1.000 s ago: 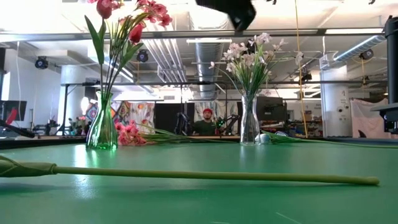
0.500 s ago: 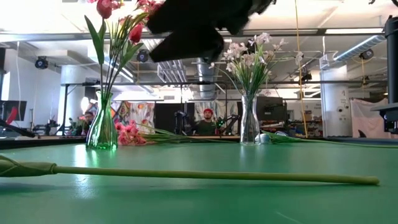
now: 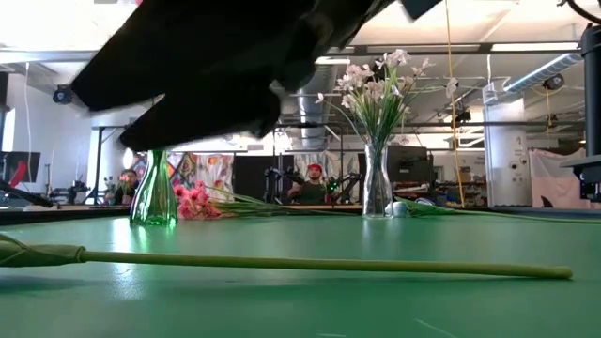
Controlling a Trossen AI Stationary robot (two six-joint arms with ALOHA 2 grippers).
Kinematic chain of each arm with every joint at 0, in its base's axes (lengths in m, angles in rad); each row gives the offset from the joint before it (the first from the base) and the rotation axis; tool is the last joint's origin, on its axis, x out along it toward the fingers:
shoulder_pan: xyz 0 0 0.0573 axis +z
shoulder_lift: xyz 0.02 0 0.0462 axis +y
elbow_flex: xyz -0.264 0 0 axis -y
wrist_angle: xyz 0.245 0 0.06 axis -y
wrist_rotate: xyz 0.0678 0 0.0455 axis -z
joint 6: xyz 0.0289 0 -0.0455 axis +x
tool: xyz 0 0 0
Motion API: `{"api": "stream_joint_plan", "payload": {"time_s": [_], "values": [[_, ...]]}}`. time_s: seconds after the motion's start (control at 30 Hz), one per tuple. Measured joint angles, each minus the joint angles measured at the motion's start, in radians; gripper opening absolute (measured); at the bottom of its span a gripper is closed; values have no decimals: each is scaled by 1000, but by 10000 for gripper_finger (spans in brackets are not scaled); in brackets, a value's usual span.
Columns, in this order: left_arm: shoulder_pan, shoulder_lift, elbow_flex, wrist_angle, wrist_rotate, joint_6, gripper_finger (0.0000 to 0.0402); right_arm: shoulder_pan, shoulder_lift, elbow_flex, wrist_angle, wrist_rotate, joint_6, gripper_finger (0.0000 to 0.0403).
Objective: Sort flowers into vase by color
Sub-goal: Put the bottom white flower into the transparent vase
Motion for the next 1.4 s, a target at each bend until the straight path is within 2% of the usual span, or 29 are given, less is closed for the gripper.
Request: {"api": "stream_joint_plan", "payload": {"time_s": [0.1,0.27,0.43,0.6,0.7,0.87,1.17,1.4], "values": [[-7,-3,0,-25,0,-77,293,0,40,28,8,-65,0,247],[-14,-3,0,-29,2,-155,293,1,88,58,21,-94,-2,247],[-15,-3,0,-27,-1,-211,293,0,134,74,12,-49,-26,247],[-15,-3,0,-14,-2,-242,293,0,152,86,5,96,-8,246],[-15,-2,0,-9,-8,-244,293,0,157,85,2,121,-9,238],[-15,5,0,-10,-15,-246,293,0,157,85,-18,124,-15,189],[-13,5,0,-4,-64,-248,293,2,179,86,-15,119,-72,25],[-13,5,0,-5,-102,-234,293,7,122,79,-91,103,-104,14]]}}
